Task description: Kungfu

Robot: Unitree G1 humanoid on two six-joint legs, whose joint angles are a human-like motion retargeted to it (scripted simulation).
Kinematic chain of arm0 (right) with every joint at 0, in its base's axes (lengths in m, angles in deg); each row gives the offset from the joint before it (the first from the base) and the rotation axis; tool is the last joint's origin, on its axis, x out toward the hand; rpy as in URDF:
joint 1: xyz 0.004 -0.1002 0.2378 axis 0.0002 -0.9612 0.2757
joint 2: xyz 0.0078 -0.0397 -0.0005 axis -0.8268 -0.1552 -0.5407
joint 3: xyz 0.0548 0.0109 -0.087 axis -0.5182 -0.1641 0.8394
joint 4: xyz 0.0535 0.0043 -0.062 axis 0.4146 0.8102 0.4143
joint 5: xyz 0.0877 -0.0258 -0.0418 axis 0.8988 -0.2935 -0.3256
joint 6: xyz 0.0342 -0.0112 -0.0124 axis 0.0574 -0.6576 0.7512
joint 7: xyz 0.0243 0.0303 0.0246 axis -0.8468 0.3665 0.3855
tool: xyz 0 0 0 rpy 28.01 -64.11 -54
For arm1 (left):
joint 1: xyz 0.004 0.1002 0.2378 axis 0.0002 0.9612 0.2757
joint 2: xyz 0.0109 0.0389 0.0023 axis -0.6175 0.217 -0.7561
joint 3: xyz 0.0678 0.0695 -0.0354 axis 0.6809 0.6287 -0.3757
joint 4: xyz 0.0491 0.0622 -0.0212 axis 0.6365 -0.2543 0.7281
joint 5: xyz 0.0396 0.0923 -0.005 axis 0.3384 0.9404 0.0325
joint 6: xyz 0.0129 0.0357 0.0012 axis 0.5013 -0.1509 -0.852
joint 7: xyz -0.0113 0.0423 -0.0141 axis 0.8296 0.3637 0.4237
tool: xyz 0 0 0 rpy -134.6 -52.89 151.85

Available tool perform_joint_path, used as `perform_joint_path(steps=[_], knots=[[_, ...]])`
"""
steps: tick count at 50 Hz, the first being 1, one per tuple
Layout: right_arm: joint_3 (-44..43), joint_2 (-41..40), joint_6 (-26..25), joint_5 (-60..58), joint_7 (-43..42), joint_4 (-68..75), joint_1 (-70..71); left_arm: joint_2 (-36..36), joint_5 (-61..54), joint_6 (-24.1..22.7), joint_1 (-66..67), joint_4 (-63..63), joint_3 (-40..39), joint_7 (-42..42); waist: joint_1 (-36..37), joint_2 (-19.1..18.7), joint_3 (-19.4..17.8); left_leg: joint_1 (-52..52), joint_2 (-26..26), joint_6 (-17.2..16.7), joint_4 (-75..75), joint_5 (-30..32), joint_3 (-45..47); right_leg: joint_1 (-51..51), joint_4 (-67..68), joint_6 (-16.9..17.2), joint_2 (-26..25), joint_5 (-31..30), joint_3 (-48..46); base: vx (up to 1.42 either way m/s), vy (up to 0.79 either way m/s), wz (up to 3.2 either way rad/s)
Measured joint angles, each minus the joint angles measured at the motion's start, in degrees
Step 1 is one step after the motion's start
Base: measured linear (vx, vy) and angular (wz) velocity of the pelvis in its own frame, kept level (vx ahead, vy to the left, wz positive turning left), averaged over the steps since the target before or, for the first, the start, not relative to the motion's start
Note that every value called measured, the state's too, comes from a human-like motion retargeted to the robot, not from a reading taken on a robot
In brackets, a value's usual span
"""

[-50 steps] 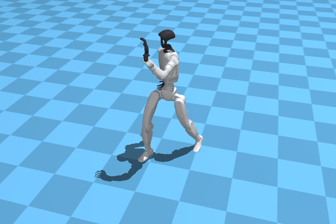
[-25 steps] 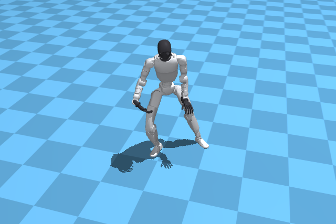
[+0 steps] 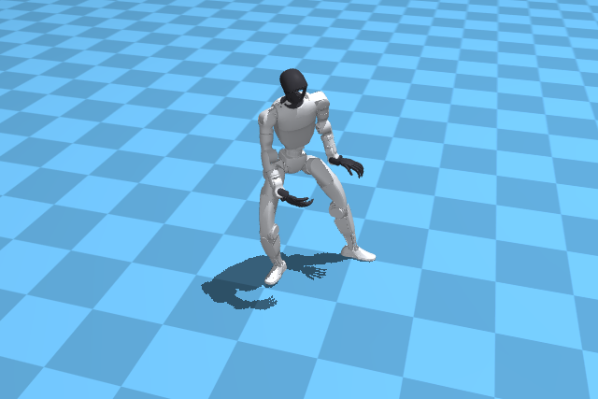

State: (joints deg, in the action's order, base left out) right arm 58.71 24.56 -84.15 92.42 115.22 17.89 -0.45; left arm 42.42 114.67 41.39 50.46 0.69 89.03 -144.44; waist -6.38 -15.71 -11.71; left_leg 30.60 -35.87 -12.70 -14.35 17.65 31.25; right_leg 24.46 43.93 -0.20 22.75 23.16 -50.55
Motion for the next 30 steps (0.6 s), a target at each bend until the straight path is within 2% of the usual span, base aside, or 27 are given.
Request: perform_joint_path(steps=[2,4,10,15,17,18,20,22,23,25,27,30], knots=[[1.9,0.8,0.0,0.5,1.9,-3.8,1.3,-0.6,-1.9,-0.2,2.9,2.6,-2.0,0.6,0.7,0.2,1.0,0.1,0.0,2.3,-2.1,-1.9,3.1,-1.5,-3.8,0.5,-0.5,-2.4,0.0,0.34,0.46,0.31],[3.8,1.5,0.3,1.0,3.5,-8.5,2.3,-0.8,-4.6,-0.5,5.9,5.0,-4.4,1.3,1.7,0.6,1.9,0.8,0.9,3.7,-4.1,-4.2,1.7,-3.3,-7.6,1.3,-1.0,-4.8,0.6,0.43,0.61,0.30],[7.0,1.9,3.1,4.2,5.9,-22.0,3.8,-0.2,-8.9,-3.4,13.6,10.9,-12.9,3.8,7.3,1.8,5.6,0.8,6.4,3.3,-7.7,-13.1,-6.4,-10.4,-20.1,4.9,-3.3,-9.9,4.5,0.48,0.52,0.44],[7.7,1.8,9.3,9.4,-0.4,-31.9,3.5,-3.8,-8.2,-5.4,16.3,17.7,-20.9,8.9,9.4,2.5,8.9,-0.4,13.0,3.0,-9.7,-18.8,-13.0,-21.9,-31.0,7.4,-5.0,-9.2,3.3,0.66,0.69,1.19],[8.5,2.4,12.4,11.2,-4.5,-35.9,3.0,-7.5,-8.4,-7.6,16.3,21.4,-24.3,14.1,8.3,3.3,11.4,-1.3,17.0,3.6,-9.8,-21.3,-16.0,-25.8,-33.4,6.5,-5.6,-7.5,3.8,0.72,0.38,1.95],[8.4,2.9,14.0,11.5,-6.5,-38.3,2.4,-9.8,-9.3,-9.0,15.9,23.1,-25.8,17.8,7.1,3.9,12.7,-1.4,19.1,4.8,-10.1,-22.3,-17.3,-27.2,-33.9,4.8,-6.0,-7.0,5.5,0.75,0.34,2.46],[7.2,4.0,17.5,9.9,-10.5,-43.6,0.8,-14.6,-14.2,-10.9,13.2,26.2,-26.9,26.0,3.8,4.8,13.5,-2.7,23.7,8.9,-9.9,-23.0,-20.6,-27.1,-31.0,-1.3,-8.0,-7.8,17.4,0.76,0.43,2.80],[4.5,5.3,21.3,5.8,-15.8,-48.7,-1.1,-18.4,-21.4,-11.9,8.2,29.0,-25.2,33.2,0.4,5.9,12.7,-5.3,30.1,11.9,-8.7,-22.8,-27.7,-23.5,-23.8,1.7,-14.5,-8.8,37.2,0.60,0.27,2.97],[2.7,6.0,23.6,3.3,-19.0,-51.2,-2.4,-20.1,-25.0,-12.5,5.3,30.5,-23.6,36.6,-1.9,5.7,11.9,-7.2,32.9,13.1,-7.7,-22.4,-32.3,-21.3,-19.1,4.8,-20.6,-8.4,46.6,0.60,0.29,3.02],[-0.8,6.9,28.2,-2.5,-27.0,-55.7,-5.3,-23.0,-33.2,-13.0,-0.7,33.2,-18.6,44.2,-5.5,5.5,10.0,-9.8,36.2,14.4,-7.4,-21.5,-38.1,-16.3,-10.6,10.3,-30.1,-7.1,55.8,0.63,0.34,2.64],[-3.4,6.5,32.8,-8.7,-37.9,-59.6,-9.1,-24.9,-40.3,-10.6,-6.3,36.1,-11.3,51.5,-8.1,5.7,9.2,-11.4,37.3,15.1,-8.2,-21.4,-39.2,-11.1,-8.6,10.6,-31.8,-9.2,53.8,0.47,0.09,2.06],[-6.2,5.7,40.8,-17.6,-59.2,-64.7,-15.7,-24.6,-50.1,-4.7,-12.4,41.5,2.9,62.9,-13.4,7.3,8.3,-15.9,39.6,15.6,-7.3,-21.4,-42.4,-3.7,-13.6,7.5,-29.1,-12.9,46.7,0.49,0.00,2.27]])
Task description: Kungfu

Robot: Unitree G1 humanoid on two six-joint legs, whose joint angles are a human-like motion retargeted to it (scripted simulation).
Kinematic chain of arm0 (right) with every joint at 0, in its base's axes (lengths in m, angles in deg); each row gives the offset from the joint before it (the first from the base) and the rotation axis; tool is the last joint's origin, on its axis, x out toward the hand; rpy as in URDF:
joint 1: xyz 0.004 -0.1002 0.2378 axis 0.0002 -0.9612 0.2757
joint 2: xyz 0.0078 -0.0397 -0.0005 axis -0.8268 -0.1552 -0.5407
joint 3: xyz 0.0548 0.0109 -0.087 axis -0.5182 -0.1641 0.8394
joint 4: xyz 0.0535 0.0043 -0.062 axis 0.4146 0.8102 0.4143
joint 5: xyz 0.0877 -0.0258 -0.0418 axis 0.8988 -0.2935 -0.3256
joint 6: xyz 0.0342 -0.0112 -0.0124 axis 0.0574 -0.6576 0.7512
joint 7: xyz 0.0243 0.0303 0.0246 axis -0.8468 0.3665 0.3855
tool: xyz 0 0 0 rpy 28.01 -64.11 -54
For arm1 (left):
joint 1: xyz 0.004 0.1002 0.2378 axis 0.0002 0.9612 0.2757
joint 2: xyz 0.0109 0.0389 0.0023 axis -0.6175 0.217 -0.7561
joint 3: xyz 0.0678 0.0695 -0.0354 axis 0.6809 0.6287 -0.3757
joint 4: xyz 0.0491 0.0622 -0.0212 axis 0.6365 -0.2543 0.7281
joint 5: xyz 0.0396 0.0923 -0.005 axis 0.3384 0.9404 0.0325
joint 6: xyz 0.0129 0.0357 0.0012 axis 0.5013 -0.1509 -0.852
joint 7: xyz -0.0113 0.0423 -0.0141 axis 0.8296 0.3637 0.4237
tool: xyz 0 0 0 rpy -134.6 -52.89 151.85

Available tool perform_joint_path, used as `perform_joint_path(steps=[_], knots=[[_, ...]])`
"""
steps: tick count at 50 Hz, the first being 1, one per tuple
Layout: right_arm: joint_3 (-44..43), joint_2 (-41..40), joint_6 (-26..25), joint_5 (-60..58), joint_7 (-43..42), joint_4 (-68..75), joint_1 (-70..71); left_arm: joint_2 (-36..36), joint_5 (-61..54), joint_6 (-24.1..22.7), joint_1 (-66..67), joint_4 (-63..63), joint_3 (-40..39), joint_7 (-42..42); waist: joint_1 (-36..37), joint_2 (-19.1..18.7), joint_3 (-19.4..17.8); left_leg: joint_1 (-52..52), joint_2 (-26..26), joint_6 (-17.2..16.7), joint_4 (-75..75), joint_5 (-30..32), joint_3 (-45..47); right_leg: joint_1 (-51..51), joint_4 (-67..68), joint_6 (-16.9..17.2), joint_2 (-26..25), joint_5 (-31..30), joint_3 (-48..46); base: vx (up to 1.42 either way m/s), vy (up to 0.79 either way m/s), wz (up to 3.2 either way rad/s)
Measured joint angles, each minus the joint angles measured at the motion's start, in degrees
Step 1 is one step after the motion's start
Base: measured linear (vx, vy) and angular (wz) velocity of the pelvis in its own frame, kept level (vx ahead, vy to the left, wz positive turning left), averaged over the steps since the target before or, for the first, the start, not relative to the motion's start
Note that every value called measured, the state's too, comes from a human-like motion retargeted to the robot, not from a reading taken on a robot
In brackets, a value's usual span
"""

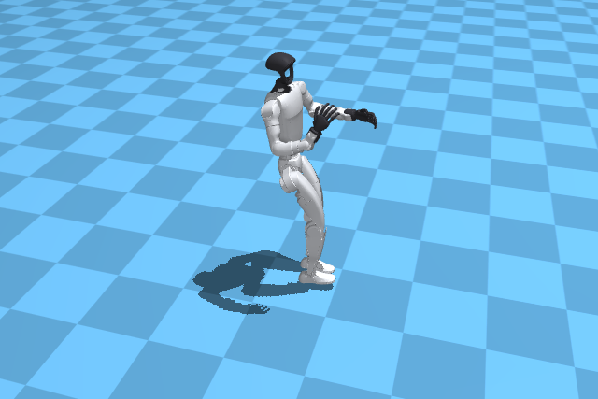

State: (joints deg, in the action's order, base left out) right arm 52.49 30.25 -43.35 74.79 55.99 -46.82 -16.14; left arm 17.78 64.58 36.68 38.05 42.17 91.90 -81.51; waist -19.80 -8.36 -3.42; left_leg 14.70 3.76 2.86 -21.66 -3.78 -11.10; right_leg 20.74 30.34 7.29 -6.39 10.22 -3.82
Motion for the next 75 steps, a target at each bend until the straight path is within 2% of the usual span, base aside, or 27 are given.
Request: perform_joint_path(steps=[3,4,5,6,7,9,12,15,20,24,27,31,35,37,38,39,40,45,47,49,53,58,63,66,68,71,75], knots=[[-1.0,-1.5,5.7,-6.7,-24.0,-2.6,-4.7,6.2,-8.9,1.3,-3.2,3.4,16.0,4.6,-3.6,2.5,-3.8,-6.6,4.6,2.3,1.6,1.5,-4.2,6.6,-8.5,-1.2,-0.4,-8.9,2.8,0.32,0.02,2.03],[-0.2,-2.1,5.6,-9.2,-27.3,-2.5,-5.4,9.4,-11.3,0.7,-3.4,3.3,21.5,5.0,-5.4,3.0,-5.5,-9.0,5.4,2.9,2.1,1.6,-6.1,8.7,-11.6,-1.8,0.1,-11.1,3.0,0.23,0.12,2.08],[1.0,-2.8,4.8,-12.2,-29.0,-1.9,-5.9,12.9,-13.5,-0.1,-3.3,3.0,27.0,5.1,-7.4,3.3,-7.2,-11.5,6.1,3.6,2.6,1.7,-8.2,10.7,-14.7,-2.5,1.0,-12.9,2.7,0.15,0.11,2.19],[1.4,-6.3,-1.8,-21.7,-38.4,0.3,-6.4,19.3,-13.5,1.7,-1.9,-2.7,30.4,-2.5,-9.8,3.3,-9.3,-14.2,6.4,4.6,3.4,2.0,-10.3,11.9,-17.7,-2.1,1.8,-13.7,1.1,0.12,0.05,2.07],[1.2,-7.9,-6.4,-28.6,-46.1,1.3,-7.5,24.1,-14.2,1.2,-0.7,-6.4,31.6,-6.6,-11.6,3.6,-11.0,-16.7,6.5,5.5,4.2,2.3,-11.9,13.2,-20.4,-1.8,2.4,-14.2,-0.4,0.16,-0.06,1.60],[0.1,-4.8,-5.7,-31.0,-51.0,-0.7,-11.8,26.8,-18.2,-6.2,0.6,-7.2,25.6,-1.6,-12.7,4.7,-12.2,-20.4,6.2,6.6,6.2,3.1,-12.6,15.8,-24.3,-2.6,2.8,-14.6,-2.7,0.31,-0.19,0.74],[4.1,-4.1,0.7,-29.5,-42.6,0.7,-15.0,28.2,-22.1,-7.7,1.8,-11.9,23.9,0.3,-13.6,4.9,-12.6,-24.1,4.9,7.4,8.7,4.0,-12.9,18.5,-26.8,-3.8,2.3,-13.9,-5.0,0.23,-0.16,0.28],[7.4,-1.0,1.0,-26.0,-41.1,0.8,-13.6,26.1,-23.4,-6.3,2.8,-11.1,26.8,0.0,-12.2,5.0,-11.5,-25.1,4.7,7.6,9.9,4.8,-13.0,18.3,-26.4,-3.4,2.7,-14.1,-6.6,0.11,-0.07,0.10],[10.8,2.1,1.6,-20.5,-36.9,-0.6,-7.1,25.8,-26.5,-7.3,5.2,-6.5,22.9,-3.5,-5.2,4.7,-7.3,-21.5,5.0,5.8,9.7,4.8,-12.9,12.1,-22.4,-4.5,3.4,-13.9,-4.0,0.06,-0.08,-0.24],[17.2,5.9,5.2,-7.0,-28.4,-2.0,5.2,23.9,-27.1,-12.5,5.5,1.6,18.3,-15.3,4.2,5.7,-1.7,-14.5,5.0,1.8,8.7,3.9,-10.7,4.2,-15.1,-2.7,4.3,-11.6,-1.8,-0.07,-0.04,-0.88],[21.5,10.2,7.2,9.2,-16.5,-5.3,17.3,21.9,-25.3,-18.4,4.1,9.8,15.7,-28.1,12.0,7.1,2.1,-5.6,4.7,-2.0,3.9,2.7,-9.1,-3.3,-9.5,-2.3,6.9,-8.4,-2.6,-0.22,-0.08,-0.80],[25.7,19.0,5.9,31.1,-3.6,-14.1,37.3,18.2,-18.2,-26.7,-2.4,23.1,16.3,-47.4,21.3,8.8,2.6,6.1,4.7,-4.9,-5.7,0.0,-8.9,-16.2,-7.0,-5.9,10.2,-5.5,-7.6,-0.47,-0.26,-0.24],[28.6,25.4,5.1,41.9,0.7,-21.1,54.2,15.8,-7.4,-29.4,-12.0,35.1,18.0,-57.4,29.8,12.3,1.7,14.8,5.2,-6.4,-14.7,-3.4,-8.7,-30.2,-8.5,-12.0,14.5,-7.1,-13.5,-0.40,-0.45,-0.09],[28.8,26.5,4.1,44.4,1.9,-22.5,58.6,15.2,-3.1,-29.7,-15.6,39.2,18.1,-60.2,34.5,15.4,3.2,18.9,5.2,-6.7,-18.0,-5.0,-6.3,-34.6,-11.6,-9.4,16.1,-14.5,-12.7,-0.15,-0.39,-0.83],[28.5,26.8,3.8,45.0,2.7,-23.1,60.1,14.8,-0.8,-29.7,-17.0,41.0,18.1,-61.5,36.6,17.4,4.0,21.9,5.5,-6.5,-20.5,-5.8,-4.1,-35.7,-13.5,-5.3,16.8,-21.4,-10.6,-0.21,-0.31,-1.16],[27.7,26.7,3.8,44.7,3.8,-23.6,61.5,14.1,1.4,-29.4,-18.3,42.6,17.9,-63.2,38.0,18.5,4.3,24.7,4.8,-6.5,-22.7,-6.4,-2.6,-36.2,-15.5,-0.6,16.4,-20.5,-8.4,-0.35,-0.30,-1.33],[26.8,26.5,4.0,44.1,5.0,-24.1,62.8,13.1,3.7,-29.0,-19.7,44.2,17.6,-65.2,39.1,19.1,4.5,27.4,3.7,-6.6,-24.7,-6.9,-1.4,-36.5,-17.6,4.5,15.6,-15.8,-6.0,-0.50,-0.26,-1.07],[23.8,24.1,5.2,34.3,2.4,-23.3,64.2,10.2,7.9,-27.1,-21.6,47.5,16.4,-70.4,37.4,16.8,3.4,32.7,-0.2,-8.3,-28.6,-7.6,-2.1,-35.5,-18.9,4.3,15.8,1.9,-16.5,-0.58,-0.22,-0.58],[23.5,23.6,5.5,33.2,0.6,-22.9,62.9,10.2,7.4,-26.6,-21.2,47.4,16.9,-71.0,37.5,15.5,3.1,33.2,-2.1,-8.8,-28.9,-7.4,-1.9,-34.3,-17.8,7.0,15.4,5.2,-15.8,-0.46,-0.13,-0.89],[23.1,23.1,5.5,33.7,0.0,-22.6,61.3,10.3,6.7,-26.3,-20.3,47.1,17.2,-71.1,37.5,13.7,3.4,33.6,-5.1,-9.9,-28.8,-6.9,-2.1,-33.2,-17.7,7.7,14.2,6.3,-15.8,-0.33,-0.08,-1.03],[22.0,21.9,5.3,33.9,1.3,-21.1,57.1,9.8,5.0,-25.4,-17.3,46.0,16.0,-69.5,34.5,10.3,3.3,30.6,-9.0,-9.6,-26.2,-6.0,0.2,-31.8,-15.7,6.4,15.0,7.3,-16.1,-0.35,0.03,-0.92],[20.1,23.5,2.8,37.6,0.6,-16.9,51.1,5.9,4.2,-22.9,-12.0,39.5,8.5,-58.9,30.1,8.0,3.0,24.5,-19.4,-10.5,-22.0,-6.7,7.6,-27.4,-14.6,3.1,15.7,8.5,-11.9,-0.38,-0.09,-1.91],[13.7,33.5,-1.5,40.5,0.8,-9.0,36.3,5.0,15.8,-23.5,-7.2,20.9,-2.3,-46.6,17.2,5.6,3.9,18.0,-25.6,-11.6,-16.4,-6.3,14.6,-22.7,-14.8,2.1,15.0,7.5,-4.5,-0.36,-0.15,-1.48],[7.0,39.3,-3.3,37.6,2.8,-1.8,25.8,5.8,22.0,-25.6,-8.7,11.9,-3.4,-40.3,8.9,4.2,3.5,14.7,-27.0,-11.9,-13.0,-5.1,17.8,-21.7,-16.2,1.7,14.8,6.5,-1.8,-0.30,-0.06,-0.91],[0.8,43.3,-6.0,31.6,5.3,6.5,18.0,5.4,22.9,-26.3,-10.8,8.8,-2.0,-31.7,3.4,3.1,3.1,12.4,-28.4,-11.8,-10.6,-4.2,20.9,-20.7,-17.2,1.0,14.8,5.6,-0.8,-0.19,-0.01,-0.98],[-11.4,47.9,-9.6,12.5,4.4,24.9,7.1,5.7,19.8,-23.4,-16.4,8.6,4.7,-12.0,-1.6,2.3,3.1,9.5,-29.4,-12.1,-6.4,-2.3,24.2,-18.5,-17.6,0.2,16.9,3.6,-4.5,-0.24,-0.21,-1.16],[-24.6,53.1,-12.8,-17.6,-6.9,51.1,0.7,4.0,18.2,-17.4,-24.5,15.2,16.7,1.7,-4.9,-0.1,3.2,7.2,-32.7,-13.3,-0.3,1.5,26.6,-16.6,-14.3,-6.5,21.0,0.9,-19.7,-0.27,-0.29,-0.95]])
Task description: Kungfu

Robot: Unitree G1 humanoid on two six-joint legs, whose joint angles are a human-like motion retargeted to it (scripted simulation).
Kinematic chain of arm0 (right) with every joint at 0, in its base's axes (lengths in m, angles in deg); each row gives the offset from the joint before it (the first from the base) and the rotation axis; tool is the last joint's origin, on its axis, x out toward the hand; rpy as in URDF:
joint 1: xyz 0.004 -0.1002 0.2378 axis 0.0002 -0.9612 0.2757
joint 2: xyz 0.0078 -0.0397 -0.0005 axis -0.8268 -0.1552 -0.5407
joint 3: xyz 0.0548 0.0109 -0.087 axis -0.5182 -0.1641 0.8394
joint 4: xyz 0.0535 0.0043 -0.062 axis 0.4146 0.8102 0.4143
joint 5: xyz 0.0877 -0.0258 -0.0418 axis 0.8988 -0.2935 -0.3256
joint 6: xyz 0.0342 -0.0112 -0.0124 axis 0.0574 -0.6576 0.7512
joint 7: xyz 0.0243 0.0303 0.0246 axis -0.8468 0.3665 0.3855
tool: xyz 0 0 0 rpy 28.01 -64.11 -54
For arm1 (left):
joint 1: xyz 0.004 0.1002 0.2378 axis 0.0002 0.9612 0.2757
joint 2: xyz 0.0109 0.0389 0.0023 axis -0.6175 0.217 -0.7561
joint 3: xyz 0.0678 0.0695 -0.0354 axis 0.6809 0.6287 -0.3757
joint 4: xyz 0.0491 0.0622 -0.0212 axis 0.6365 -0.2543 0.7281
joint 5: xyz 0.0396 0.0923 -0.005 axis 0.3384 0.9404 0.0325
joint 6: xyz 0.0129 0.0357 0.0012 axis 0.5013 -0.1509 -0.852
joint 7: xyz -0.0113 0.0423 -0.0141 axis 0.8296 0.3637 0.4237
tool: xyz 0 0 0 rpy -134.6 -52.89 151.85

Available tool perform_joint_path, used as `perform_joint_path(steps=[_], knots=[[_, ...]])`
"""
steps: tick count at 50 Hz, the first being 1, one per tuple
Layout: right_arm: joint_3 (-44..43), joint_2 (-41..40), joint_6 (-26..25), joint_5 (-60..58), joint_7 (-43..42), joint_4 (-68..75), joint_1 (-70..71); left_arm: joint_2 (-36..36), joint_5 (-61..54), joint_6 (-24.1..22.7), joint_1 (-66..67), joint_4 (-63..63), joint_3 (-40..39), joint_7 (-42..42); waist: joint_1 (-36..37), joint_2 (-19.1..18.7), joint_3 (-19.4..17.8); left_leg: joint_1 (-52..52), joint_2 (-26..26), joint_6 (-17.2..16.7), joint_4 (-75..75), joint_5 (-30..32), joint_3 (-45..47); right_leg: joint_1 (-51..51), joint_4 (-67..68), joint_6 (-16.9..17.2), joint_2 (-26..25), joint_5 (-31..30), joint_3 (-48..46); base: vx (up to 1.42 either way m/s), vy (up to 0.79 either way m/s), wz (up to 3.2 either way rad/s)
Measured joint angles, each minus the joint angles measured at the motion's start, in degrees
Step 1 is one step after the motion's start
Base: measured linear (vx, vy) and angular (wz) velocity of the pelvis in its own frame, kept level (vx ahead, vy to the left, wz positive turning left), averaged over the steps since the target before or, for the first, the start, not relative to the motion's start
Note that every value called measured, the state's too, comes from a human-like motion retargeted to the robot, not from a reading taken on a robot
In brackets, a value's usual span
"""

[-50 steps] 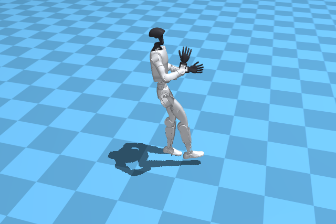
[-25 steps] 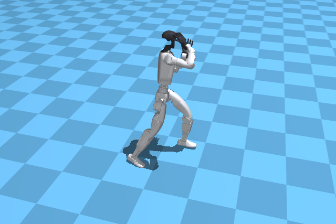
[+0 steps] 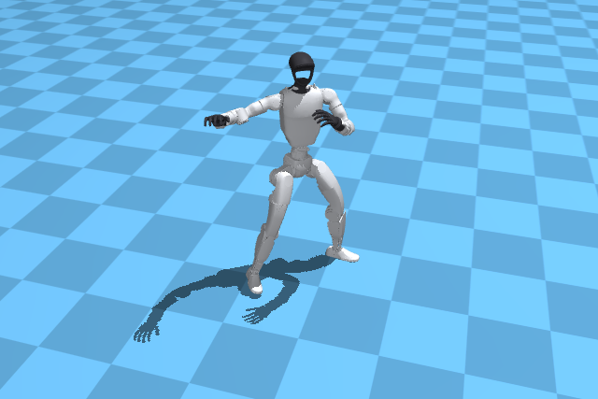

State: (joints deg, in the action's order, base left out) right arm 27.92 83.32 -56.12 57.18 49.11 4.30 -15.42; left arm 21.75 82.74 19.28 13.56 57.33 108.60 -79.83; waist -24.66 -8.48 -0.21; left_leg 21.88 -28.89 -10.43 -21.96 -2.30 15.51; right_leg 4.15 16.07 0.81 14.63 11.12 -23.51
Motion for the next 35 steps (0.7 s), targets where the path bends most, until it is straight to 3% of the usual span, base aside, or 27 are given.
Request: perform_joint_path(steps=[2,5,8,10,12,14,18,20,21,22,23,24,25,27,28,30,31,32,33,35], knots=[[-3.9,1.7,-5.9,-14.2,-7.8,14.3,1.9,-0.6,3.3,1.7,-3.3,3.9,4.3,3.8,0.0,-0.3,0.0,-2.5,-1.0,-0.7,3.8,3.4,1.1,0.4,1.5,-2.0,1.2,-2.1,-5.2,-0.28,-0.33,-1.16],[-7.1,2.2,-14.6,-25.4,-15.1,31.4,6.6,0.1,11.3,4.9,-5.5,7.5,7.2,7.2,-0.5,2.4,1.1,-7.1,-1.4,-0.4,8.7,11.2,6.9,2.0,-0.8,3.5,0.2,-3.8,-0.1,-0.36,-0.86,-0.89],[-7.7,0.9,-11.7,-15.4,-12.6,39.3,7.6,1.4,18.9,4.4,-5.2,9.3,8.2,8.0,-0.8,5.2,2.8,-8.8,-1.2,4.8,14.4,22.9,8.9,4.3,-0.8,2.1,-3.8,0.2,4.6,-0.36,-1.05,-0.56],[-8.5,0.2,-5.4,-6.7,-10.0,39.7,6.5,2.7,21.9,2.9,-4.2,9.3,8.4,5.1,-1.2,6.8,4.2,-7.2,-0.6,9.4,13.1,23.1,7.7,4.0,-2.9,0.4,-3.1,0.4,0.0,-0.34,-0.85,-0.57],[-9.9,-0.9,-0.9,-1.2,-10.8,39.2,5.1,2.7,22.5,1.0,-2.8,9.1,8.7,0.5,0.6,8.0,4.4,-5.4,2.1,5.7,6.3,13.8,-0.6,4.8,-3.6,-2.5,-5.2,0.8,1.2,-0.27,-0.61,-1.15],[-11.3,-1.6,1.0,-1.7,-13.9,39.6,3.9,2.3,21.5,-0.7,-1.5,9.1,8.5,-2.2,2.9,9.3,4.0,-2.3,8.0,1.1,-3.4,3.4,-9.9,5.3,-4.9,-4.7,-6.8,0.1,5.2,-0.15,-0.47,-1.30],[-10.6,-1.8,-2.0,-5.8,-15.3,40.7,0.8,2.2,19.3,-1.1,0.5,8.6,7.7,-3.7,7.9,12.3,4.2,2.6,22.5,-1.5,-17.2,-10.4,-12.6,4.0,-7.9,-6.3,-6.8,-0.8,4.9,0.01,-0.42,-1.02],[-10.4,-2.5,-3.8,-7.1,-13.5,40.4,-1.6,2.1,18.9,-1.5,1.1,8.1,7.6,-2.5,9.5,12.8,3.8,4.0,26.4,-3.2,-17.1,-13.4,-10.0,3.7,-7.7,-6.7,-8.8,-0.3,4.3,0.10,-0.49,-0.31],[-10.1,-3.3,-4.7,-6.6,-12.5,39.5,-3.4,2.0,18.9,-1.9,1.2,7.8,7.6,-1.7,10.6,13.0,3.5,4.1,28.1,-4.0,-13.8,-12.6,-8.3,3.9,-6.8,-5.5,-9.9,-0.7,4.6,0.06,-0.48,-0.59],[-9.8,-4.3,-5.8,-5.5,-11.3,38.3,-5.4,2.0,19.1,-2.4,1.3,7.3,7.8,-0.8,11.8,13.4,3.1,4.4,29.6,-2.6,-10.5,-10.4,-7.6,4.1,-5.6,-3.1,-11.1,-1.6,4.5,0.03,-0.55,-0.67],[-9.5,-6.0,-7.2,-3.4,-9.8,36.3,-7.8,2.2,19.4,-3.0,1.2,6.5,8.0,0.1,13.1,13.9,2.6,5.1,30.6,3.5,-7.1,-5.6,-8.8,4.3,-3.8,1.6,-12.4,-3.8,3.3,-0.14,-0.88,-0.91],[-9.3,-8.9,-9.4,-0.7,-7.5,33.1,-9.6,1.9,19.8,-3.7,0.6,5.2,7.8,1.1,14.0,13.9,2.3,7.4,29.5,5.3,-7.0,-6.4,-13.6,8.2,0.5,7.6,-15.6,-7.7,1.2,-0.41,-1.28,-1.23],[-9.2,-12.4,-11.8,2.2,-4.8,29.4,-11.1,1.4,20.3,-4.5,-0.4,3.7,7.4,2.1,14.6,13.7,2.3,10.6,27.3,4.9,-8.5,-10.0,-20.1,14.0,6.1,14.2,-19.8,-12.6,-1.4,-0.76,-1.63,-1.50],[-7.5,-17.8,-13.4,3.4,-0.4,21.3,-11.6,1.4,20.7,-5.5,-0.3,1.6,7.6,2.3,15.5,10.0,-0.6,12.4,11.0,3.4,-12.0,-11.9,-12.9,25.1,24.2,14.2,-25.3,-19.9,-5.2,-0.60,-1.16,-1.66],[-6.5,-19.6,-12.7,2.6,1.0,16.7,-11.9,1.7,20.5,-6.7,0.2,0.3,7.8,1.6,15.8,8.0,-2.0,12.9,8.7,2.7,-14.3,-13.1,-15.3,28.2,34.2,14.2,-24.4,-19.0,-3.5,0.00,0.11,-1.00],[-5.4,-23.0,-9.6,-3.0,1.5,10.1,-13.0,1.6,17.6,-10.2,2.9,-3.6,7.6,-0.7,9.2,-1.7,-3.4,18.3,1.0,4.1,-17.7,-13.6,-18.8,34.1,51.2,14.2,-19.0,-16.8,-2.9,0.28,0.98,1.04],[-4.8,-23.8,-7.8,-7.9,-0.6,8.5,-12.5,3.7,16.2,-12.0,4.6,-7.5,4.8,0.0,1.9,-9.2,-6.5,23.5,2.7,6.7,-19.0,-14.5,-26.7,34.9,55.1,13.7,-14.5,-16.5,-0.5,0.15,1.13,2.69],[-4.8,-24.4,-6.8,-12.8,-2.9,7.7,-12.3,6.0,15.1,-13.5,6.5,-11.5,2.5,1.1,-3.4,-15.1,-9.0,27.2,4.1,8.9,-19.7,-15.0,-32.9,35.2,57.2,10.7,-8.9,-16.8,2.1,0.03,0.82,2.48],[-5.8,-24.6,-7.3,-17.5,-5.6,8.4,-12.5,8.8,14.9,-14.4,9.2,-15.4,1.2,3.3,-4.8,-18.0,-10.6,27.9,4.8,10.3,-19.1,-14.4,-35.7,34.5,55.5,2.6,-1.4,-18.1,5.0,0.10,0.32,1.51],[-7.2,-27.3,-13.5,-24.7,-11.7,12.3,-12.9,13.2,16.3,-15.4,15.2,-23.7,0.2,7.1,-5.4,-20.6,-12.1,28.2,7.8,12.7,-19.7,-14.1,-40.9,32.8,41.9,-12.6,14.7,-21.1,10.9,0.12,-0.16,0.73]])
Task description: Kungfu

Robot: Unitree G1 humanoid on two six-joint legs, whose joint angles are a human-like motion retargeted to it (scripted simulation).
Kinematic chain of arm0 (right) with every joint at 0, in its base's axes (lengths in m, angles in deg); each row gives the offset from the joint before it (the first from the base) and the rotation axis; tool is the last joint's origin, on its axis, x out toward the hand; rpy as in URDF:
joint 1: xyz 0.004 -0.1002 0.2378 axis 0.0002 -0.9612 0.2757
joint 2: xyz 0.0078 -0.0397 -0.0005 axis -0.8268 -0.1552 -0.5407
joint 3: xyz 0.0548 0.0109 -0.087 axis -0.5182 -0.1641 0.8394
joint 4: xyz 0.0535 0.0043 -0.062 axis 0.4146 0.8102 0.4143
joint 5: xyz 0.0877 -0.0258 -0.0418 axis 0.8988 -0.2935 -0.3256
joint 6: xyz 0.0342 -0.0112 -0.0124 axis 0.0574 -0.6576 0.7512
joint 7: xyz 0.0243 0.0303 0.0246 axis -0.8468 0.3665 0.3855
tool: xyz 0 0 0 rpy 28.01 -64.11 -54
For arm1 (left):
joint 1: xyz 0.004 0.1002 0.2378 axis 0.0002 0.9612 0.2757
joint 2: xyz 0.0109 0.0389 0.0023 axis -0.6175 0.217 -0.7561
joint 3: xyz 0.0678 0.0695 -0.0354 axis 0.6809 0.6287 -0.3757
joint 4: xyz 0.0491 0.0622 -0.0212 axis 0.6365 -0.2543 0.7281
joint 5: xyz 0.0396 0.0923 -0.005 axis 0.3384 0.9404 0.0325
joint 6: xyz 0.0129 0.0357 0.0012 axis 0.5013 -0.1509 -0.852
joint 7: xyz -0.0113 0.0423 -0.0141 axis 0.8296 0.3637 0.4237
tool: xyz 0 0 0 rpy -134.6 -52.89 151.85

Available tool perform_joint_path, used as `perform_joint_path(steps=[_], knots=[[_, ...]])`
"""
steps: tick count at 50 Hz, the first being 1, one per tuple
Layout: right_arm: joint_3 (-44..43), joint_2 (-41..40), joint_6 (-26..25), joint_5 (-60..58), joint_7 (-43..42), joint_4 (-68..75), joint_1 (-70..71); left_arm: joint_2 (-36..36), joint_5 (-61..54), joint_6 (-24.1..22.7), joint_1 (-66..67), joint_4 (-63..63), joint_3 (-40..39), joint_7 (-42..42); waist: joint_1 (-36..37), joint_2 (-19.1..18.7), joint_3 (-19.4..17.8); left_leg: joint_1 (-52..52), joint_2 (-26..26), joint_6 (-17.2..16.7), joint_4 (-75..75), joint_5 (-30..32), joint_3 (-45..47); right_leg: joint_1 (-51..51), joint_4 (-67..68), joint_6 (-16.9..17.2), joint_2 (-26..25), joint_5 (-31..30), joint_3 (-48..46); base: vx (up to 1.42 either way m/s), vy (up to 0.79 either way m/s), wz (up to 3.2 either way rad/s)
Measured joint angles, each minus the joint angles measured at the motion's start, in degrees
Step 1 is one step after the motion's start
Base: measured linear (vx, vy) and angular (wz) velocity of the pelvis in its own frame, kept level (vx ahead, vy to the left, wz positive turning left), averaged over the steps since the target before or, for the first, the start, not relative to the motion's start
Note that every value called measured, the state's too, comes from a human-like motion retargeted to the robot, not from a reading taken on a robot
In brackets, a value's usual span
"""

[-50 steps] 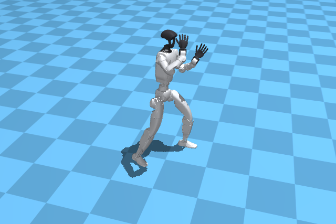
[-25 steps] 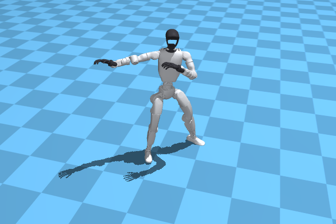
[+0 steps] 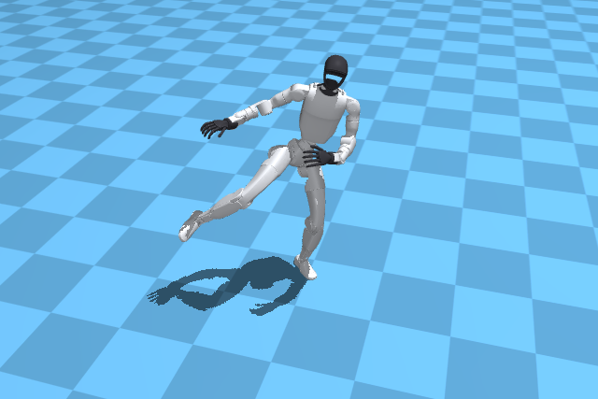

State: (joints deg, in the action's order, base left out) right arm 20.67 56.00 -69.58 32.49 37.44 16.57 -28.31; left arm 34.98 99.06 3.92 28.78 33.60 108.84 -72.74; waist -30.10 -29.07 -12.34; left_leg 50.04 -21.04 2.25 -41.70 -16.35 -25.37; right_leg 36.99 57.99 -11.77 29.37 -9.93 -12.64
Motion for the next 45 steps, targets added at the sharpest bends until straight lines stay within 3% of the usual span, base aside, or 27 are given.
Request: perform_joint_path(steps=[2,3,5,7,8,9,10,13,15,18,20,22,27,31,32,33,35,37,38,40,42,45], knots=[[0.3,-4.6,-9.2,-3.5,-3.6,4.7,1.5,2.8,2.8,0.7,6.1,-8.8,-1.7,-2.6,0.7,1.9,0.1,-3.8,2.0,3.3,2.6,0.7,3.5,-0.7,-23.0,-3.2,9.5,-1.6,9.6,-0.07,-0.05,0.13],[0.9,-6.7,-13.2,-3.9,-5.1,6.1,2.7,3.4,2.8,0.7,8.8,-12.5,-2.7,-5.2,1.2,2.7,-0.1,-5.3,2.1,4.2,3.9,1.1,5.2,-1.4,-34.2,-3.2,10.9,-2.2,12.8,-0.20,-0.06,-0.79],[2.3,-11.8,-18.3,-2.5,-12.3,7.3,5.1,3.2,-1.1,-1.8,13.4,-18.2,-6.5,-8.2,2.1,-0.6,-1.8,-5.0,-4.4,3.8,9.1,3.9,3.4,-3.9,-52.8,-0.6,6.6,-7.8,13.2,-0.22,-0.22,-1.71],[2.6,-15.4,-18.2,0.3,-18.0,5.7,6.7,3.9,-7.2,-3.5,17.0,-22.0,-10.4,-10.3,3.3,0.1,-1.4,-5.0,-4.8,6.8,7.2,2.1,6.8,2.4,-48.7,-3.2,10.3,-3.9,3.9,-0.06,-0.15,-1.25],[2.4,-17.8,-16.8,1.7,-19.6,4.4,6.5,4.4,-10.7,-3.9,18.1,-24.6,-12.0,-11.3,2.0,0.5,-1.5,-4.4,-4.1,8.3,6.3,0.7,7.4,5.6,-40.3,-3.2,12.1,-0.6,2.8,-0.01,-0.26,-0.03],[2.5,-20.4,-14.7,3.0,-19.5,2.7,5.5,4.5,-13.4,-4.3,18.7,-27.2,-12.9,-12.1,0.0,0.3,-2.7,-3.4,-5.8,7.6,7.5,1.1,6.2,7.9,-31.2,-3.2,10.2,0.5,1.3,-0.08,-0.50,0.58],[2.6,-23.2,-12.3,4.1,-18.4,1.0,4.2,4.3,-15.8,-4.5,19.2,-29.7,-13.5,-13.0,-2.4,-0.1,-4.4,-2.2,-8.6,5.8,9.7,2.3,4.0,9.7,-21.8,-3.2,6.5,0.4,-0.2,-0.19,-0.63,0.48],[5.8,-29.1,-5.7,8.4,-13.5,-4.3,-0.3,-0.2,-16.4,-3.0,17.0,-32.5,-16.3,-11.0,-3.4,3.0,-5.9,-2.8,-12.5,1.7,10.7,3.2,6.4,9.8,-10.2,4.0,-6.8,-5.0,-0.8,-0.11,-0.55,0.15],[5.8,-32.4,-1.3,7.8,-9.7,-5.8,-4.4,-2.7,-12.0,-1.0,16.9,-31.9,-17.5,-9.0,-2.3,5.9,-3.5,-4.2,-12.7,0.4,10.6,3.0,9.6,7.9,-6.7,6.3,-11.1,-5.0,-4.3,0.11,-0.63,0.22],[5.7,-34.7,4.4,4.5,-6.7,-5.8,-11.1,-5.0,-6.5,1.8,17.6,-29.8,-16.5,-6.8,2.4,11.5,2.8,-8.7,-10.5,-1.6,9.4,1.3,15.4,3.6,-8.5,7.6,-11.9,-1.3,-10.2,0.23,-0.48,0.08],[5.2,-35.5,4.3,3.6,-7.5,-4.9,-14.5,-4.7,-4.6,3.3,18.5,-29.1,-15.8,-6.0,5.4,15.7,6.2,-12.9,-8.0,-3.3,8.9,0.6,18.9,1.5,-12.8,10.0,-14.5,-1.6,-7.1,0.17,-0.51,0.09],[5.0,-36.2,3.3,2.7,-7.1,-2.5,-16.1,-3.8,-5.0,3.8,19.8,-29.3,-15.1,-6.0,6.3,18.3,8.6,-16.0,-6.4,-4.9,8.6,-0.1,22.3,-1.4,-19.0,9.9,-17.1,-0.8,-4.1,0.16,-0.40,0.15],[5.8,-34.4,4.9,-2.9,-2.0,6.4,-13.5,-0.8,-8.3,3.7,21.8,-32.0,-12.9,-7.7,6.4,21.2,12.3,-22.3,-2.7,-9.3,7.2,-1.2,27.8,-9.8,-34.3,2.2,-14.3,4.5,-9.3,0.04,-0.42,-0.33],[10.3,-31.8,5.5,-5.4,-1.5,15.7,-5.7,1.4,-8.1,3.4,19.7,-33.7,-9.0,-10.9,6.8,21.7,12.4,-28.9,-1.9,-13.5,9.3,-0.7,34.3,-12.9,-42.0,-1.7,-12.8,9.8,-14.9,-0.19,-0.44,-1.08],[11.7,-31.4,5.9,-6.0,-1.8,18.4,-2.9,1.8,-8.0,3.3,18.6,-33.9,-7.9,-11.7,6.3,21.9,12.1,-30.4,-1.5,-14.7,9.7,-0.5,35.4,-13.5,-43.5,-0.6,-11.9,8.3,-17.0,-0.25,-0.60,-0.94],[13.4,-31.0,6.6,-6.6,-2.2,21.9,0.8,2.1,-8.1,3.1,17.3,-34.2,-7.0,-12.3,5.5,22.6,11.8,-31.7,-0.2,-16.0,9.6,-0.1,36.2,-14.3,-45.5,4.5,-9.9,3.1,-18.8,-0.30,-0.87,-0.73],[15.9,-30.3,7.3,-6.7,-2.8,27.3,7.3,2.8,-7.7,2.3,13.5,-34.9,-4.6,-12.7,4.5,22.0,10.9,-32.3,3.9,-17.3,10.9,2.8,34.9,-7.6,-41.1,10.1,-8.0,3.5,-5.3,-0.38,-0.66,-0.43],[18.5,-28.7,8.0,-6.5,-2.5,29.6,13.6,4.4,-6.0,1.8,8.2,-36.5,-3.1,-13.5,5.3,23.0,10.5,-32.3,11.1,-17.3,11.5,5.2,35.2,-0.7,-37.9,13.4,-1.8,4.1,0.2,-0.47,0.42,-0.74],[20.4,-27.9,8.7,-6.7,-2.1,30.1,16.9,5.0,-5.0,1.7,5.0,-37.7,-2.4,-14.3,6.0,24.0,10.1,-32.8,14.0,-17.3,11.7,5.9,36.1,2.1,-36.8,13.5,2.0,3.8,-0.9,-0.50,0.23,-1.23],[24.5,-27.2,10.1,-7.1,-1.7,29.4,22.0,4.8,-2.6,1.6,-1.1,-39.9,-0.7,-14.8,6.1,23.9,9.4,-33.6,16.1,-17.3,14.0,7.3,33.9,6.7,-31.8,12.9,4.1,7.1,-2.1,-0.37,-0.11,-1.23],[27.1,-27.0,12.8,-9.2,-0.5,26.5,26.3,3.6,1.6,2.5,-7.9,-42.2,0.3,-14.5,4.6,20.9,6.6,-34.3,16.7,-17.3,14.4,6.0,25.8,10.8,-28.0,13.1,0.5,9.8,4.0,-0.06,-0.25,-0.93],[31.6,-25.3,17.3,-11.7,2.9,21.4,30.5,2.5,6.9,5.3,-15.6,-44.0,3.0,-13.9,3.1,17.6,4.4,-35.7,13.8,-17.3,18.5,5.6,21.0,14.4,-24.9,11.4,-2.0,11.6,4.5,-0.10,-0.57,-0.65]])
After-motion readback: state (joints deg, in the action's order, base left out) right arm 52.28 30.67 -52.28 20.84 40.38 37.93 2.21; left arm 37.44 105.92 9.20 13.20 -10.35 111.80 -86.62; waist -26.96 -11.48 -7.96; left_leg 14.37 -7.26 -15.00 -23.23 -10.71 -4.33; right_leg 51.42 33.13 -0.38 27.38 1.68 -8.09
